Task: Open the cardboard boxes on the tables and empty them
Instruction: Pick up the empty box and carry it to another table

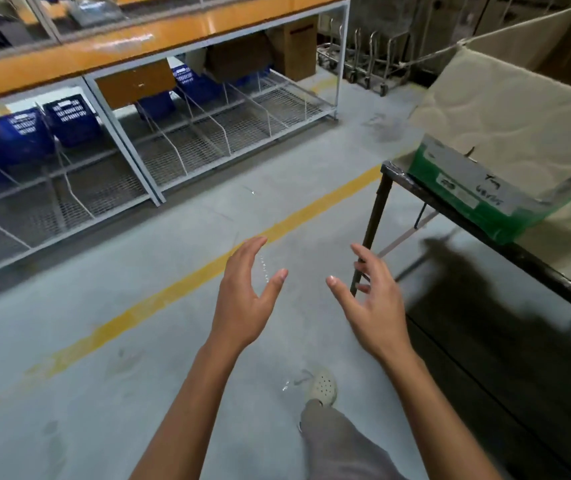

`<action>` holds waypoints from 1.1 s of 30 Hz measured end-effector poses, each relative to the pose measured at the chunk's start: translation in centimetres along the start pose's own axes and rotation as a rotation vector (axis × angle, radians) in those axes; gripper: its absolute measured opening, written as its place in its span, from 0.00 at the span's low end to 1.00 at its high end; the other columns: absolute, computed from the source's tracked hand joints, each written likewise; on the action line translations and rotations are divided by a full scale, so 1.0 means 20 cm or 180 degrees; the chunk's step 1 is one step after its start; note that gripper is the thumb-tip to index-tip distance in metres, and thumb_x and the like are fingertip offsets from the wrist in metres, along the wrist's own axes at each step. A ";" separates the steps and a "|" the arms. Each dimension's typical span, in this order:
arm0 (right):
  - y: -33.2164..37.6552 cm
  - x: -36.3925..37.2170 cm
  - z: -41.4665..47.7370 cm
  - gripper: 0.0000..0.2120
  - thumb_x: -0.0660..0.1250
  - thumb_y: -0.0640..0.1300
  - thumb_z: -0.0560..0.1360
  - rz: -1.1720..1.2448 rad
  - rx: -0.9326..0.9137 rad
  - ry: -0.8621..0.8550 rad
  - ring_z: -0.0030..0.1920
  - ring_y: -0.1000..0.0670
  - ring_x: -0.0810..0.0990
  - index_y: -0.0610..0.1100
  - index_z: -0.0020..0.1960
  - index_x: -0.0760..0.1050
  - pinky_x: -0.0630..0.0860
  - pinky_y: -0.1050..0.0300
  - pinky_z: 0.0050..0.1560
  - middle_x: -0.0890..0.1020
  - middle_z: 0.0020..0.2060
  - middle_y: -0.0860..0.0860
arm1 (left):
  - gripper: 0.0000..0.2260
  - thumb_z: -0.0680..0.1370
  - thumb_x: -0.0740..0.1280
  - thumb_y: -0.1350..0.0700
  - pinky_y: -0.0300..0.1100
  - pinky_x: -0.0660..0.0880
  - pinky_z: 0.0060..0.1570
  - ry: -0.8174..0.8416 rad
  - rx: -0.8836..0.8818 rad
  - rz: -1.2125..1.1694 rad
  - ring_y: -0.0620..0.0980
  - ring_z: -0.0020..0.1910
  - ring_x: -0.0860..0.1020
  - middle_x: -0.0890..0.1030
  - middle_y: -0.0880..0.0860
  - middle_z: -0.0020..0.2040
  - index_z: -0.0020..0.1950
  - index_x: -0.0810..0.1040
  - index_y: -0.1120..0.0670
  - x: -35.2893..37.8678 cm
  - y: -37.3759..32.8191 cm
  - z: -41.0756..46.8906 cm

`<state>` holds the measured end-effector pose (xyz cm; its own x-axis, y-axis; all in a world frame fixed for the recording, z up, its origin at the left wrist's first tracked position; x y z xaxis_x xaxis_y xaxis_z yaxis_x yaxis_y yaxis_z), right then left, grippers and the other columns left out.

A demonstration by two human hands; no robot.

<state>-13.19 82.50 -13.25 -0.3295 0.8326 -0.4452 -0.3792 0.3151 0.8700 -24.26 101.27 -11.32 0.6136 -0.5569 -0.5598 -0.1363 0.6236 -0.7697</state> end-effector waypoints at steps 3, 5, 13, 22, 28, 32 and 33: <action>-0.04 0.14 0.31 0.29 0.70 0.57 0.76 0.0034 -0.0069 0.0015 0.62 0.57 0.74 0.50 0.74 0.68 0.74 0.60 0.57 0.72 0.64 0.58 | 0.25 0.78 0.67 0.45 0.33 0.63 0.70 -0.0028 0.0009 0.0000 0.44 0.71 0.69 0.72 0.44 0.70 0.73 0.71 0.52 0.03 0.13 0.27; -0.07 0.23 0.54 0.31 0.68 0.59 0.74 0.0054 -0.0120 0.0037 0.62 0.56 0.74 0.50 0.74 0.68 0.76 0.59 0.57 0.71 0.64 0.58 | 0.25 0.77 0.66 0.43 0.40 0.66 0.71 -0.0074 -0.0056 -0.0076 0.43 0.72 0.69 0.72 0.44 0.71 0.73 0.71 0.50 0.06 0.23 0.48; -0.15 0.43 1.42 0.32 0.65 0.63 0.74 -0.0020 -0.0214 0.0077 0.67 0.51 0.74 0.49 0.73 0.68 0.76 0.42 0.63 0.73 0.67 0.53 | 0.24 0.78 0.67 0.47 0.43 0.67 0.71 -0.0045 -0.0125 -0.0107 0.42 0.71 0.69 0.74 0.46 0.70 0.73 0.72 0.52 0.18 0.41 1.35; -0.40 0.60 2.26 0.33 0.64 0.64 0.74 -0.0401 0.0023 -0.0054 0.67 0.50 0.73 0.50 0.74 0.68 0.76 0.42 0.62 0.72 0.68 0.53 | 0.23 0.79 0.67 0.48 0.28 0.60 0.69 0.0292 0.0005 -0.0060 0.44 0.72 0.68 0.73 0.47 0.71 0.73 0.72 0.53 0.47 0.67 2.24; -0.58 0.74 2.90 0.33 0.63 0.65 0.73 -0.0599 0.0285 -0.0405 0.69 0.48 0.72 0.51 0.74 0.67 0.75 0.41 0.63 0.71 0.70 0.52 | 0.24 0.79 0.66 0.47 0.30 0.61 0.69 0.0647 0.0319 -0.0081 0.46 0.72 0.69 0.73 0.49 0.70 0.72 0.72 0.54 0.72 0.93 2.99; -0.62 0.74 3.26 0.33 0.61 0.64 0.74 -0.0879 0.0426 -0.0706 0.71 0.47 0.70 0.48 0.74 0.69 0.72 0.45 0.68 0.71 0.71 0.50 | 0.23 0.79 0.66 0.48 0.25 0.55 0.69 0.0954 0.0604 -0.0001 0.46 0.73 0.67 0.73 0.51 0.71 0.72 0.72 0.54 0.88 0.97 3.45; -0.61 0.73 3.33 0.33 0.60 0.64 0.74 -0.1001 0.0427 -0.0752 0.72 0.47 0.69 0.47 0.74 0.69 0.70 0.49 0.70 0.71 0.71 0.48 | 0.23 0.79 0.66 0.48 0.25 0.54 0.69 0.1006 0.0707 0.0045 0.47 0.73 0.66 0.73 0.51 0.71 0.72 0.72 0.54 0.92 0.97 3.54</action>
<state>44.20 121.10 -16.35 -0.0020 0.7631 -0.6462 -0.3086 0.6142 0.7263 39.42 141.91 -14.82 0.3382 -0.6674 -0.6635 0.0500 0.7168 -0.6955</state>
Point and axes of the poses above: each hand's wrist, its own z-axis towards the middle knuckle, its own x-axis out of the palm, y = z × x, the point moved 8 cm from there along z, towards the middle knuckle
